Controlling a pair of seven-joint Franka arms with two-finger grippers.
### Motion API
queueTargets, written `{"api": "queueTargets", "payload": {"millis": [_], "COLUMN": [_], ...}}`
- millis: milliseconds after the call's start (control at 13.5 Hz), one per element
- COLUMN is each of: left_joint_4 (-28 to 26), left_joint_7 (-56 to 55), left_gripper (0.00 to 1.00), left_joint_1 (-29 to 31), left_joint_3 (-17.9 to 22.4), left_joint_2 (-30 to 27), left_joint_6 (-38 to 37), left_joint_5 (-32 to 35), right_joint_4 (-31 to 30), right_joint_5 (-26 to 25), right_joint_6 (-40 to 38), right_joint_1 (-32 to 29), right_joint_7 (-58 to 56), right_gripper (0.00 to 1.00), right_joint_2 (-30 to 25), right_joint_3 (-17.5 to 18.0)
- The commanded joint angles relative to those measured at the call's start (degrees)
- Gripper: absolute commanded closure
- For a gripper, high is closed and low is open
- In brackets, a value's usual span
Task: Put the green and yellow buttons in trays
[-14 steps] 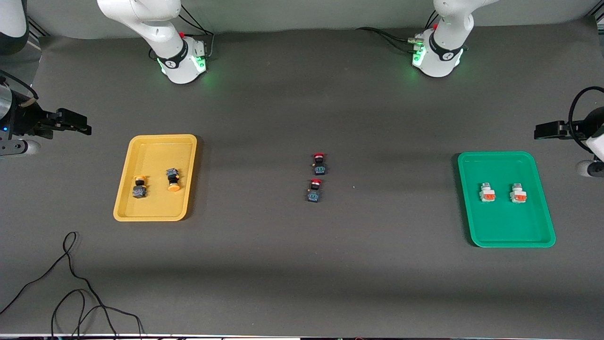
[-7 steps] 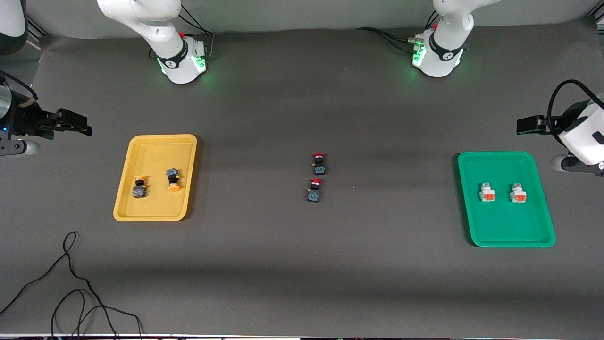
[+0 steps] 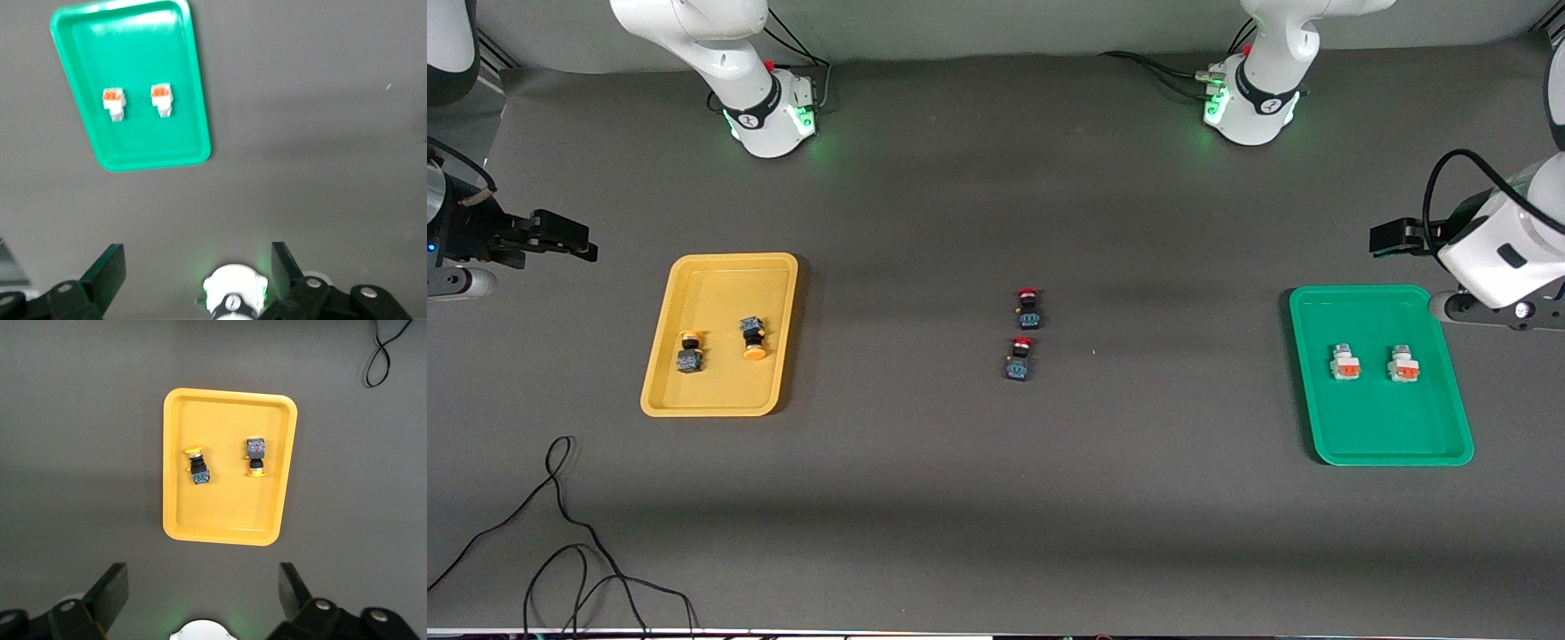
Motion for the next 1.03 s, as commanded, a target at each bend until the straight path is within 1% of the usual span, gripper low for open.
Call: {"api": "queueTargets", "payload": {"millis": [0,74,222,370,443,591,739,961], "left_joint_4": [-10.8,-13.4,-18.0,-22.8,-23.2,-21.8,-18.2,-17.6], "left_joint_7": [0.4,0.4,0.4,0.4,-0.1,-0.6,-0.4,-0.7], "left_gripper": [0.02,0.02,0.01,0.01,0.01,0.01,0.01,0.01], "left_joint_1": [-0.8,-1.2,-4.3,-4.8,-4.9,-4.9,-4.9,-4.8], "left_joint_3": [1.9,2.3,5.5,5.8,5.5,5.0,5.0,5.0], "left_joint_2": [-7.8,-9.4,-12.3,-14.7,-14.7,-13.1,-10.4,-10.2], "left_joint_6": [7.9,10.4,14.4,18.5,19.4,19.5,17.9,15.5], "left_joint_5": [-1.5,-1.5,-1.6,-1.7,-1.7,-1.7,-1.7,-1.7], "right_joint_4": [0.2,0.2,0.2,0.2,0.2,0.2,0.2,0.2], "right_joint_5": [-0.6,-0.6,-0.6,-0.6,-0.6,-0.6,-0.6,-0.6], "right_joint_6": [0.6,0.6,0.6,0.8,0.8,0.8,0.8,0.8], "right_joint_1": [0.1,0.1,0.1,0.1,0.1,0.1,0.1,0.0], "right_joint_7": [0.9,0.9,0.9,0.9,0.9,0.9,0.9,0.7], "right_gripper": [0.0,0.0,0.0,0.0,0.0,0.0,0.0,0.0], "right_joint_2": [-0.2,-0.2,-0.2,-0.2,-0.1,-0.1,-0.1,-0.1], "right_joint_3": [0.1,0.1,0.1,0.1,0.1,0.1,0.1,0.0]}}
